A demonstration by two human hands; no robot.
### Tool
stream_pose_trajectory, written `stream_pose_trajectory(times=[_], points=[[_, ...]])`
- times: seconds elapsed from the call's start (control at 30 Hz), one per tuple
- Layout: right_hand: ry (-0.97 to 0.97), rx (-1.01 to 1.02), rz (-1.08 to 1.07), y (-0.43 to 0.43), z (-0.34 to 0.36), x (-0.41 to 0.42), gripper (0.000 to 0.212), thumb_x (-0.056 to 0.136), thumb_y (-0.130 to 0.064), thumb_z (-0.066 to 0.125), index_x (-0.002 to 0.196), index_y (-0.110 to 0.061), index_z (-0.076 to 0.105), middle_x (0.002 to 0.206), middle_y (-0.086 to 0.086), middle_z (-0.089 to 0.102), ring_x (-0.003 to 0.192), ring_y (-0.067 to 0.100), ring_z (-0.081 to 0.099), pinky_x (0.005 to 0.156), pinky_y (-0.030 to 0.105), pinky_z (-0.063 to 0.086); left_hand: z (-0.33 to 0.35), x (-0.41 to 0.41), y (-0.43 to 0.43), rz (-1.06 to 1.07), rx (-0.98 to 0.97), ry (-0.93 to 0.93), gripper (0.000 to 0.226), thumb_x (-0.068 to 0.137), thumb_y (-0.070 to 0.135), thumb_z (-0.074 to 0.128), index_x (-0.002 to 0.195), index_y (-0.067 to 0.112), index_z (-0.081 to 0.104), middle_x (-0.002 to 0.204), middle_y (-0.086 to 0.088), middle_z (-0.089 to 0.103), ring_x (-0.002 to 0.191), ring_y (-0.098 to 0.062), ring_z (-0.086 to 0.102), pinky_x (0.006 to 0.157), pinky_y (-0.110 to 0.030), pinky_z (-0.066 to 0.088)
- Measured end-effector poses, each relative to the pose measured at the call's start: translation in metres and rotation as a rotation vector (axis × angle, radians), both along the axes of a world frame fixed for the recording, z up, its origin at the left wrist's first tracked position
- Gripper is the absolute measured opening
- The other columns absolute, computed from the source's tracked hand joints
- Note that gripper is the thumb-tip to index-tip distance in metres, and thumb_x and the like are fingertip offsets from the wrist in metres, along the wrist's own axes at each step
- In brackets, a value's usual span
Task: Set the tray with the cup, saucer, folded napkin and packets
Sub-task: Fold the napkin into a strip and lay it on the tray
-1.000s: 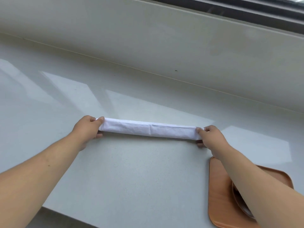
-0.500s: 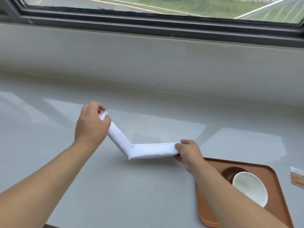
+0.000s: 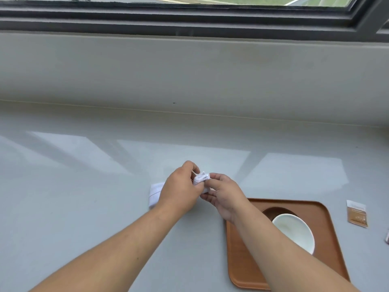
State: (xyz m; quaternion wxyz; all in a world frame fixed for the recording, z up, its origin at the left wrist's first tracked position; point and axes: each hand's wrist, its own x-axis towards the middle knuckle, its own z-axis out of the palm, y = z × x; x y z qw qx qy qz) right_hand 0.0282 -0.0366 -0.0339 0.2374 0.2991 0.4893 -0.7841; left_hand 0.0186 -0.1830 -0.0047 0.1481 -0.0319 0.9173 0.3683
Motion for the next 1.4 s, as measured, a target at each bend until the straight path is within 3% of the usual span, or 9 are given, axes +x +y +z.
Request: stream_pose_trajectory(times=[0.1, 0.27, 0.37, 0.53, 0.67, 0.87, 1.0, 1.13, 1.4], points=[[0.015, -0.044, -0.015, 0.007, -0.001, -0.001, 0.033, 0.095, -0.007, 0.061, 0.123, 0.010, 0.056, 0.099, 0.020, 0.076, 0.085, 0.030, 0.072, 0.086, 0.042, 0.060, -0.004, 0.004, 0.007, 0.033, 0.054, -0.034, 0.027, 0.079, 0.050, 0.074, 0.095, 0.043, 0.053, 0.088, 0.020, 0.070, 0.084, 0.020, 0.059, 0.069, 0.008, 0.030], [0.050, 0.090, 0.038, 0.012, -0.001, -0.002, 0.041, 0.091, -0.015, 0.073, 0.125, -0.005, 0.052, 0.114, 0.019, 0.073, 0.094, 0.033, 0.076, 0.081, 0.037, 0.060, -0.006, 0.010, 0.003, -0.056, 0.330, -0.221, 0.033, 0.078, 0.041, 0.061, 0.106, 0.053, 0.046, 0.106, 0.018, 0.074, 0.093, 0.006, 0.071, 0.075, -0.030, 0.060], [0.103, 0.323, 0.189, 0.011, 0.003, -0.003, 0.042, 0.088, 0.004, 0.061, 0.125, -0.012, 0.052, 0.118, 0.017, 0.067, 0.093, 0.029, 0.073, 0.076, 0.036, 0.059, -0.005, 0.011, -0.009, -0.093, 0.248, -0.184, 0.036, 0.071, 0.043, 0.057, 0.103, 0.055, 0.046, 0.110, 0.019, 0.070, 0.088, 0.005, 0.068, 0.064, -0.023, 0.055], [0.286, 0.537, 0.426, 0.001, 0.040, -0.010, 0.041, 0.084, 0.000, 0.054, 0.117, -0.023, 0.059, 0.102, 0.008, 0.068, 0.075, 0.021, 0.060, 0.067, 0.037, 0.048, 0.006, 0.000, -0.042, -0.156, 0.062, -0.108, 0.076, 0.067, 0.056, 0.076, 0.134, 0.040, 0.045, 0.122, 0.031, 0.050, 0.109, 0.006, 0.054, 0.085, -0.024, 0.047], [0.387, 0.581, 0.553, -0.016, 0.084, -0.013, 0.038, 0.081, -0.006, 0.058, 0.109, -0.032, 0.062, 0.094, 0.000, 0.070, 0.072, 0.018, 0.059, 0.068, 0.037, 0.047, 0.027, -0.008, -0.054, -0.219, 0.371, -0.353, 0.045, 0.072, 0.049, 0.081, 0.113, 0.043, 0.065, 0.103, 0.018, 0.076, 0.090, 0.001, 0.071, 0.080, -0.028, 0.054], [0.470, 0.926, 0.577, -0.002, 0.136, -0.014, 0.023, 0.091, -0.017, 0.065, 0.112, -0.026, 0.064, 0.100, -0.001, 0.073, 0.067, 0.007, 0.059, 0.047, 0.012, 0.040, 0.035, 0.017, -0.040, -0.266, 0.626, -0.526, 0.025, 0.091, 0.032, 0.075, 0.114, 0.025, 0.072, 0.110, 0.006, 0.079, 0.104, -0.011, 0.074, 0.093, -0.034, 0.053], [0.473, 1.136, 0.583, 0.024, 0.152, -0.015, 0.014, 0.092, -0.021, 0.065, 0.106, -0.023, 0.066, 0.098, -0.001, 0.071, 0.073, 0.013, 0.060, 0.062, 0.030, 0.052, 0.027, 0.056, -0.022, -0.312, 0.749, -0.656, 0.018, 0.094, 0.029, 0.071, 0.111, 0.024, 0.073, 0.112, 0.003, 0.080, 0.101, -0.015, 0.075, 0.083, -0.029, 0.053], [0.434, 1.246, 0.615, 0.044, 0.149, -0.015, 0.012, 0.093, -0.021, 0.064, 0.104, -0.023, 0.066, 0.100, 0.000, 0.070, 0.086, 0.024, 0.066, 0.072, 0.041, 0.060, 0.013, 0.093, -0.008, -0.312, 0.678, -0.683, 0.021, 0.086, 0.038, 0.071, 0.103, 0.027, 0.073, 0.096, 0.009, 0.079, 0.074, -0.007, 0.062, 0.074, -0.027, 0.044], [0.342, 1.126, 0.638, 0.068, 0.111, -0.013, 0.014, 0.093, -0.013, 0.061, 0.102, -0.020, 0.069, 0.103, 0.009, 0.073, 0.070, 0.023, 0.066, 0.066, 0.038, 0.060, -0.037, 0.141, 0.013, -0.189, 0.431, -0.674, 0.019, 0.081, 0.041, 0.071, 0.087, 0.024, 0.064, 0.080, 0.007, 0.076, 0.062, -0.006, 0.061, 0.061, -0.025, 0.047]])
